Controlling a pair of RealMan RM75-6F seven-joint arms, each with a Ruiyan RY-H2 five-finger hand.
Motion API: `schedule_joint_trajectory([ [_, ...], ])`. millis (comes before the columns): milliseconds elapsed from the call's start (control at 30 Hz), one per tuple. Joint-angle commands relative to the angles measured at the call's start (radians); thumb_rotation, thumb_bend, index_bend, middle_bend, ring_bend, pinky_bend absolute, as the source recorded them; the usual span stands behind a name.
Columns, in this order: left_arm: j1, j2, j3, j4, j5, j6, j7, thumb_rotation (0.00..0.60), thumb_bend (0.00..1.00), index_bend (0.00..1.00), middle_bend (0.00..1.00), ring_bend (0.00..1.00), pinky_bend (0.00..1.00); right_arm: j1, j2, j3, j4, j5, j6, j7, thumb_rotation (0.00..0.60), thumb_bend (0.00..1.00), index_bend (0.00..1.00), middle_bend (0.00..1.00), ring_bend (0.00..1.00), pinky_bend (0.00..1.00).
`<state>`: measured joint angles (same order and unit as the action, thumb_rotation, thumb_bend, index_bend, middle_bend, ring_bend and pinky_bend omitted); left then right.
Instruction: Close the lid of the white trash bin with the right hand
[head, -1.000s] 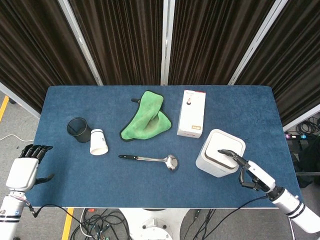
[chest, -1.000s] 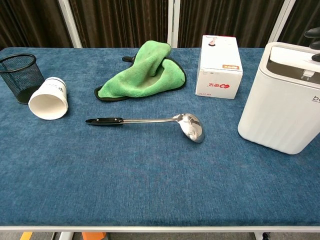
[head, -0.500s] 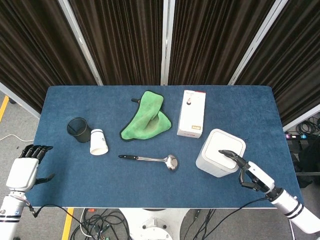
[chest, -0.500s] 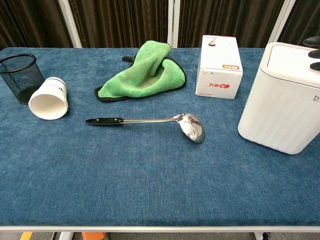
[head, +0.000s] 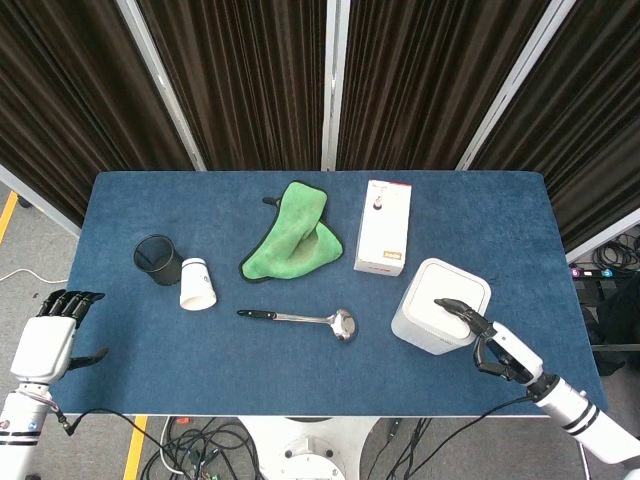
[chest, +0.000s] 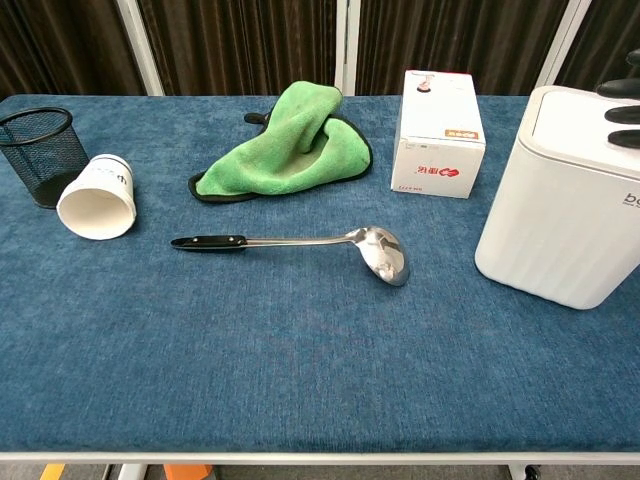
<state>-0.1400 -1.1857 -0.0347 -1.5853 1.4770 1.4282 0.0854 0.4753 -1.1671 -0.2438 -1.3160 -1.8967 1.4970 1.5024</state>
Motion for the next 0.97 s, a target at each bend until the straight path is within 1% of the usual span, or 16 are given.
schedule_joint_trajectory([
  [33, 0.001, 0.0, 0.0, 0.001, -0.001, 0.001, -0.001, 0.6, 0.0, 0.22, 0.24, 0.16, 0.14, -0.016, 0.015, 0.011, -0.014, -0.009, 0.061, -0.034, 0.548, 0.98, 0.0, 0.03, 0.0, 0.0],
  [200, -0.001, 0.0, -0.002, 0.0, 0.0, 0.0, -0.002, 0.6, 0.0, 0.22, 0.24, 0.16, 0.14, -0.049, 0.056, 0.023, -0.047, -0.019, 0.159, -0.086, 0.547, 0.97, 0.0, 0.04, 0.0, 0.0],
  [300, -0.001, 0.0, -0.002, -0.002, 0.002, 0.002, -0.001, 0.6, 0.0, 0.22, 0.24, 0.16, 0.14, -0.085, 0.071, 0.036, -0.047, 0.001, 0.207, -0.152, 0.546, 0.96, 0.0, 0.05, 0.0, 0.0],
  [367, -0.001, 0.0, -0.003, -0.002, 0.002, 0.003, -0.001, 0.6, 0.0, 0.22, 0.24, 0.16, 0.14, -0.129, 0.063, 0.059, -0.028, 0.056, 0.211, -0.306, 0.546, 0.92, 0.0, 0.06, 0.0, 0.0],
  [400, 0.0, 0.0, -0.003, -0.003, 0.003, 0.005, -0.001, 0.6, 0.0, 0.22, 0.24, 0.16, 0.14, -0.152, 0.055, 0.073, -0.016, 0.091, 0.203, -0.411, 0.547, 0.9, 0.0, 0.06, 0.0, 0.0],
  [433, 0.001, 0.0, -0.002, -0.003, 0.004, 0.007, -0.002, 0.6, 0.0, 0.22, 0.24, 0.16, 0.14, -0.18, 0.043, 0.091, -0.001, 0.137, 0.186, -0.568, 0.546, 0.86, 0.0, 0.06, 0.0, 0.0],
  [500, 0.003, 0.001, 0.0, -0.003, 0.007, 0.009, -0.003, 0.6, 0.0, 0.22, 0.24, 0.16, 0.14, -0.218, 0.026, 0.109, 0.014, 0.2, 0.155, -0.797, 0.544, 0.8, 0.0, 0.05, 0.0, 0.0],
  [533, 0.005, 0.002, 0.001, -0.004, 0.008, 0.01, -0.003, 0.6, 0.0, 0.22, 0.24, 0.16, 0.14, -0.242, 0.015, 0.116, 0.02, 0.236, 0.138, -0.934, 0.543, 0.73, 0.0, 0.02, 0.0, 0.0],
  [567, 0.005, 0.002, 0.002, -0.006, 0.009, 0.012, -0.004, 0.6, 0.0, 0.22, 0.24, 0.16, 0.14, -0.261, 0.006, 0.122, 0.023, 0.264, 0.13, -1.034, 0.542, 0.65, 0.0, 0.01, 0.0, 0.0],
  [600, 0.007, 0.003, 0.003, -0.008, 0.01, 0.014, -0.004, 0.6, 0.0, 0.22, 0.24, 0.16, 0.14, -0.28, -0.004, 0.129, 0.024, 0.291, 0.126, -1.126, 0.542, 0.6, 0.0, 0.0, 0.0, 0.0],
  [633, 0.008, 0.004, 0.004, -0.01, 0.012, 0.017, -0.005, 0.6, 0.0, 0.22, 0.24, 0.16, 0.14, -0.304, -0.016, 0.138, 0.017, 0.325, 0.125, -1.222, 0.542, 0.53, 0.0, 0.0, 0.0, 0.0],
  [667, 0.01, 0.004, 0.005, -0.012, 0.014, 0.02, -0.006, 0.6, 0.0, 0.22, 0.24, 0.16, 0.14, -0.32, -0.025, 0.146, 0.011, 0.347, 0.127, -1.271, 0.543, 0.48, 0.0, 0.0, 0.0, 0.0],
  [733, 0.014, 0.005, 0.007, -0.012, 0.018, 0.025, -0.009, 0.6, 0.0, 0.22, 0.24, 0.16, 0.14, -0.353, -0.045, 0.164, 0.009, 0.388, 0.141, -1.341, 0.543, 0.46, 0.0, 0.0, 0.0, 0.0],
  [800, 0.016, 0.006, 0.009, -0.01, 0.02, 0.026, -0.015, 0.6, 0.0, 0.22, 0.24, 0.16, 0.14, -0.376, -0.065, 0.18, 0.023, 0.414, 0.155, -1.37, 0.543, 0.45, 0.0, 0.0, 0.0, 0.0],
  [967, 0.017, 0.01, 0.006, 0.0, 0.024, 0.032, -0.038, 0.6, 0.0, 0.22, 0.24, 0.16, 0.14, -0.413, -0.101, 0.209, 0.066, 0.454, 0.148, -1.353, 0.543, 0.45, 0.0, 0.0, 0.0, 0.0],
])
